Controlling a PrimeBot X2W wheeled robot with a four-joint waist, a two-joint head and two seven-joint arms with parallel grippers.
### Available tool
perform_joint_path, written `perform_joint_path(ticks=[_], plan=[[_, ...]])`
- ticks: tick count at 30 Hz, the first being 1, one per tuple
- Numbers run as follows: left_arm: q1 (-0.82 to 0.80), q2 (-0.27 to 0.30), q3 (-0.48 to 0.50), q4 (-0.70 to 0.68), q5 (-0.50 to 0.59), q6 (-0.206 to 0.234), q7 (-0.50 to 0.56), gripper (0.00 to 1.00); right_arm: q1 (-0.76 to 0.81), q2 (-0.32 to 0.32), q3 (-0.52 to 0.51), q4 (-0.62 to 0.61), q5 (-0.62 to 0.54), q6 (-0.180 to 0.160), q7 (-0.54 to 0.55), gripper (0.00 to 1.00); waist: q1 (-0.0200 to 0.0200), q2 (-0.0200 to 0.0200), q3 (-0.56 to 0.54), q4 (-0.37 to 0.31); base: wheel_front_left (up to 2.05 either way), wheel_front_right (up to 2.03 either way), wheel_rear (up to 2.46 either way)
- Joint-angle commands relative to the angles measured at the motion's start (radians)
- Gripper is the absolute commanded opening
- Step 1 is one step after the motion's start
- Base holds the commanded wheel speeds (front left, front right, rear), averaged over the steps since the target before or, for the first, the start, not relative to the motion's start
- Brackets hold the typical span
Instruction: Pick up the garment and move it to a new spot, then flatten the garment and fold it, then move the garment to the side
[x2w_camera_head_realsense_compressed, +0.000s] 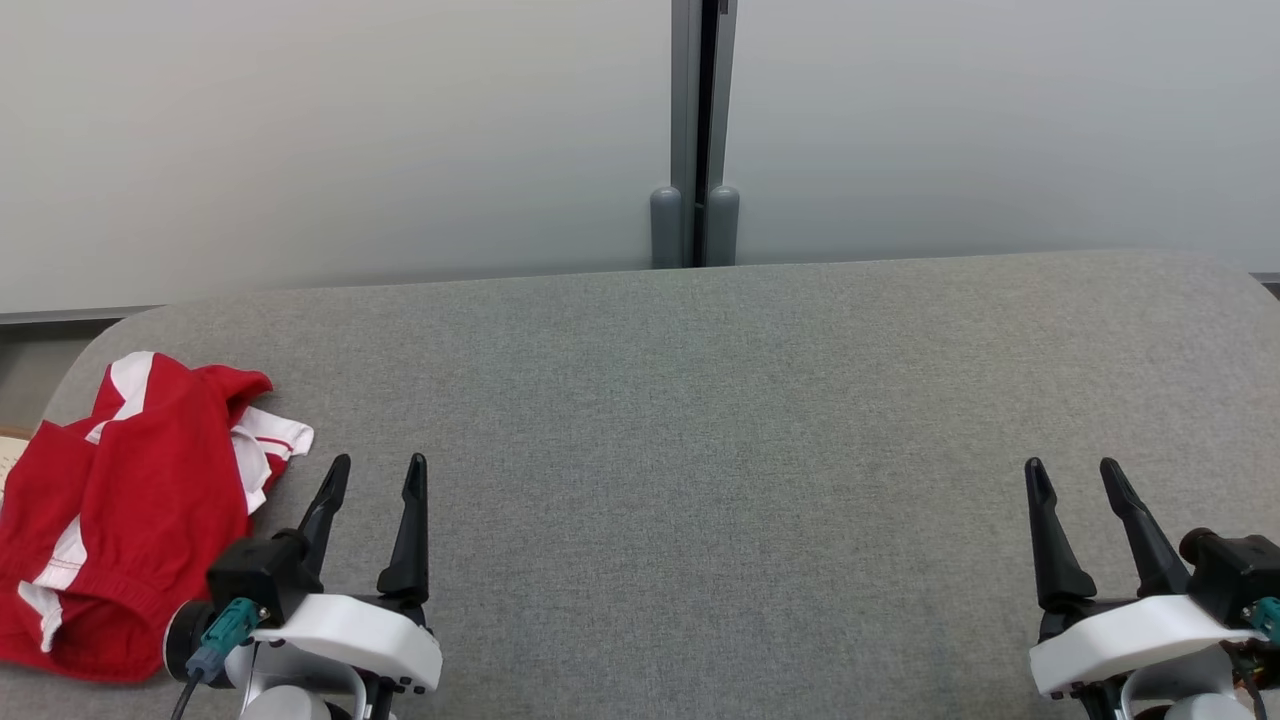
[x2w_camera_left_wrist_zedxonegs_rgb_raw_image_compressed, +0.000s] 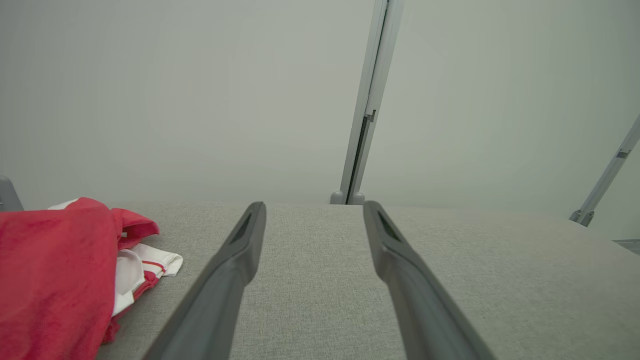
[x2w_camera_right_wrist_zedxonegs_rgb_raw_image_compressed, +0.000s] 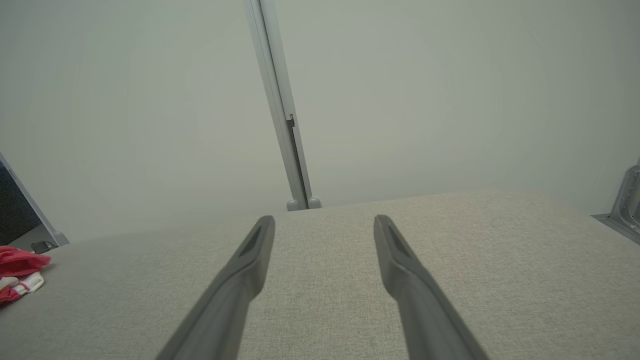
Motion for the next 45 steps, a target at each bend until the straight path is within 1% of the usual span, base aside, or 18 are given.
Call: perform_joint_path(ticks=[1, 12, 19, 27, 35, 41, 45], plan=[[0.000, 0.006, 0.001, 0.000, 0.020, 0.006, -0.007, 1.00, 0.007, -0.002, 0.000, -0.006, -0.018, 0.000, -0.004, 1.00, 0.0000, -0.0001, 0.000, 0.000, 0.00, 0.00, 0.00], [0.010, 0.005, -0.001, 0.023, 0.076, 0.017, -0.028, 1.00, 0.016, 0.006, 0.002, 0.005, -0.091, 0.000, -0.016, 1.00, 0.0000, -0.0001, -0.011, 0.000, 0.00, 0.00, 0.00], [0.007, 0.004, 0.001, 0.048, 0.093, 0.021, -0.040, 1.00, 0.019, 0.009, 0.002, 0.012, -0.122, 0.000, -0.018, 1.00, 0.0000, -0.0001, -0.014, 0.001, 0.00, 0.00, 0.00], [-0.005, 0.003, 0.000, 0.075, 0.055, 0.026, -0.039, 1.00, 0.016, 0.012, -0.006, 0.024, -0.088, 0.000, -0.021, 1.00, 0.0000, -0.0001, -0.014, 0.005, 0.00, 0.00, 0.00], [-0.012, 0.003, -0.012, 0.086, 0.066, 0.036, -0.039, 1.00, 0.013, 0.011, -0.013, 0.021, -0.095, 0.000, -0.019, 1.00, 0.0000, -0.0001, -0.014, 0.015, 0.00, 0.00, 0.00], [-0.026, 0.003, -0.015, 0.087, 0.073, 0.036, -0.039, 1.00, 0.018, 0.007, -0.017, 0.008, -0.105, 0.000, -0.015, 1.00, 0.0000, -0.0001, -0.012, 0.041, 0.00, 0.00, 0.00], [-0.039, 0.004, -0.016, 0.086, 0.077, 0.037, -0.039, 1.00, 0.024, 0.008, -0.020, -0.016, -0.110, 0.000, -0.004, 1.00, 0.0000, -0.0001, -0.007, 0.092, 0.00, 0.00, 0.00]])
